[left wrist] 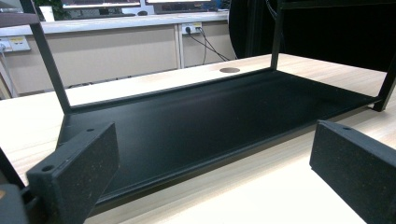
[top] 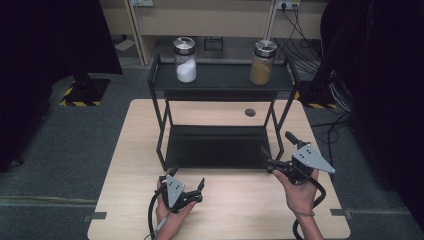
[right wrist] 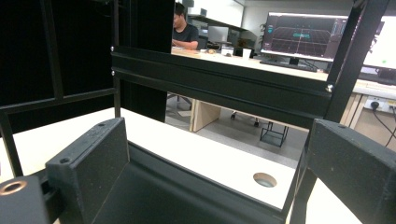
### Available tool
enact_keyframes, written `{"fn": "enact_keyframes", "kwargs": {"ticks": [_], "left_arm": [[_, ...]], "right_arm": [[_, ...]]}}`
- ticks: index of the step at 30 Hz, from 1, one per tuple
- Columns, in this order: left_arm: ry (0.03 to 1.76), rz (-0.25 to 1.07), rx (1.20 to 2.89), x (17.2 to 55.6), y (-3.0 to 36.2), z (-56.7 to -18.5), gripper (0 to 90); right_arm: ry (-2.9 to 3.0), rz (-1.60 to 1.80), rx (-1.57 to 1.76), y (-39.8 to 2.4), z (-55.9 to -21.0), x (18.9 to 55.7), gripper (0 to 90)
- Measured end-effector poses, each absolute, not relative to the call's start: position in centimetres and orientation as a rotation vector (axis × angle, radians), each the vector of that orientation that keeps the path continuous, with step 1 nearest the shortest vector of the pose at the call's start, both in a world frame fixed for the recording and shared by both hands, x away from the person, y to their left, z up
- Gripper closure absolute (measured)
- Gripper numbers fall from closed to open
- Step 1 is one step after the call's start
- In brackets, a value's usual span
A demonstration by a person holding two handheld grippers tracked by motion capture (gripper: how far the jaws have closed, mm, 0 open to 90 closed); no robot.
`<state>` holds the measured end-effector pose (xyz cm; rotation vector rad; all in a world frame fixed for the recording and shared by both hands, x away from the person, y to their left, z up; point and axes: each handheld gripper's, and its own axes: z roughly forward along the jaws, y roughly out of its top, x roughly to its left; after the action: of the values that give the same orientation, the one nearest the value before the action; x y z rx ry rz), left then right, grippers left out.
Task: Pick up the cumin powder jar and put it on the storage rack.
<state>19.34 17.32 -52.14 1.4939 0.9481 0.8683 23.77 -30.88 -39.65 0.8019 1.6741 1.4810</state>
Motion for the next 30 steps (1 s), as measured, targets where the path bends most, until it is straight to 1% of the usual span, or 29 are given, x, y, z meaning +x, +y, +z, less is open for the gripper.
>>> {"fn": "enact_keyframes", "kwargs": {"ticks": [30], "left_arm": [[0.950, 0.872, 1.493, 19.3, 17.3, -52.1, 0.5]], "right_arm": [[1.735, 1.458, 0.824, -31.4, -42.1, 22.6, 5.8]]}}
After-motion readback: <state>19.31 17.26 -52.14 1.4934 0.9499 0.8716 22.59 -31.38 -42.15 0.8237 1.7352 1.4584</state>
